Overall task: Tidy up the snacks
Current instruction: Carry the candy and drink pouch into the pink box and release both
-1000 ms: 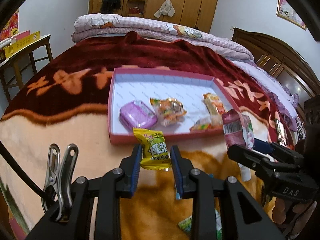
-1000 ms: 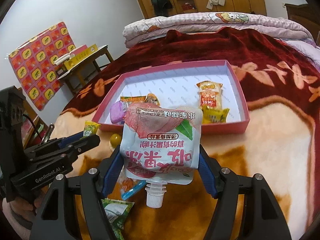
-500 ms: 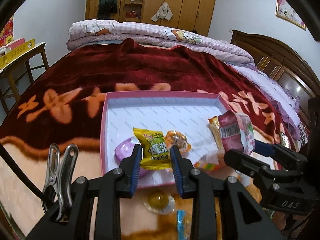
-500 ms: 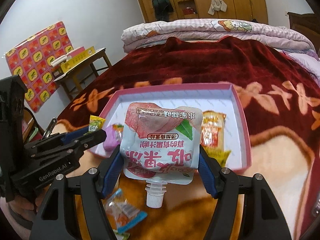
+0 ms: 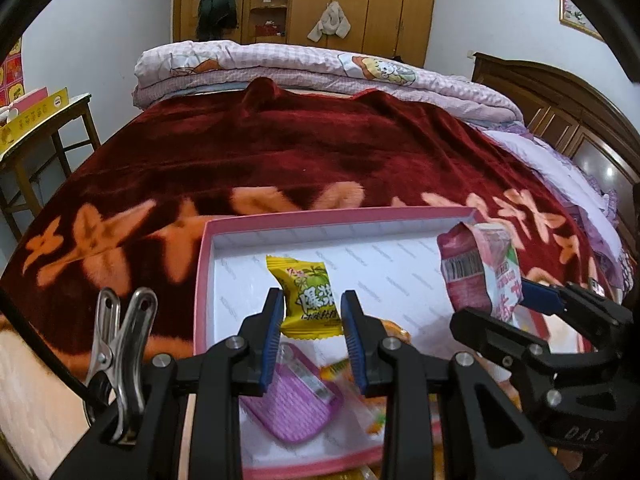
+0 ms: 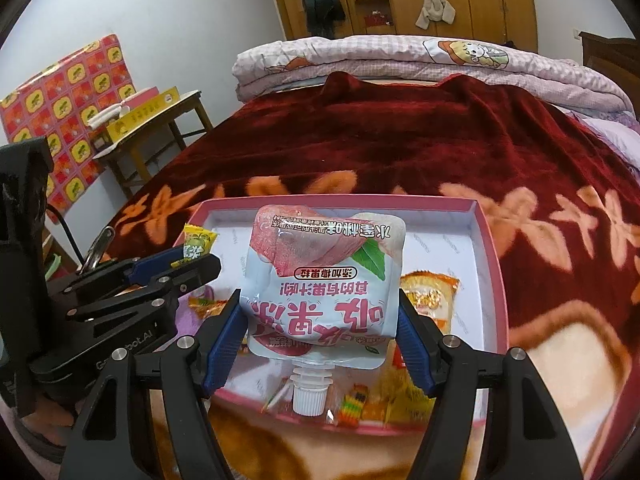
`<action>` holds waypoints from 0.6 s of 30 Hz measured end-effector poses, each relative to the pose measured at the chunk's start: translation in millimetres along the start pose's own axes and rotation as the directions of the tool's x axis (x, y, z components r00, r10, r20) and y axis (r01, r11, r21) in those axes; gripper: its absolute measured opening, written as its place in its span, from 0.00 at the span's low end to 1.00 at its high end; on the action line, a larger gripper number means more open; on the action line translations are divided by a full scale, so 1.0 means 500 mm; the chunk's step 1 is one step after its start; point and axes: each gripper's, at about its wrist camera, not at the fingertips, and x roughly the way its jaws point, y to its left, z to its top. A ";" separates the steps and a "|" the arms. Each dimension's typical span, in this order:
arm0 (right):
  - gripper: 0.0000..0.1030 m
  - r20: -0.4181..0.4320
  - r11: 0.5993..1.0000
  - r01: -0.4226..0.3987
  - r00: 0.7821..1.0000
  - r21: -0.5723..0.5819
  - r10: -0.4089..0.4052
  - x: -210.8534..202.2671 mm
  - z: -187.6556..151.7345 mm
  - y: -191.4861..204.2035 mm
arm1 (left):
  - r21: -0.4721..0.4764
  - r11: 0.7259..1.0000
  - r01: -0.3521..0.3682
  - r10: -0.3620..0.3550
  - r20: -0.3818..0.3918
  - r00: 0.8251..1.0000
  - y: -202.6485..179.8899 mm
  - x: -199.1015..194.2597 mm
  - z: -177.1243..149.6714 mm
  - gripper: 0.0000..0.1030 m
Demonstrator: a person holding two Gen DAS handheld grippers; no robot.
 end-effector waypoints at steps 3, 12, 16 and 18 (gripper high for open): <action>0.69 -0.011 1.000 0.009 1.000 -0.009 -0.009 0.015 0.002 0.003 | -0.008 1.000 -0.008 0.008 -0.012 1.000 0.009 0.020 0.003 0.30; 0.69 -0.025 0.999 0.031 0.999 -0.021 -0.031 0.041 0.007 0.003 | -0.018 1.000 -0.012 0.011 -0.048 0.999 0.026 0.049 -0.001 0.31; 0.69 -0.032 0.999 0.031 0.999 -0.020 -0.031 0.045 0.005 0.002 | -0.020 1.000 -0.019 0.017 -0.061 0.998 0.027 0.052 -0.003 0.40; 0.69 -0.030 0.999 0.039 0.999 -0.027 -0.040 0.045 0.004 0.003 | -0.024 0.999 -0.024 0.022 -0.063 0.998 0.028 0.051 -0.003 0.41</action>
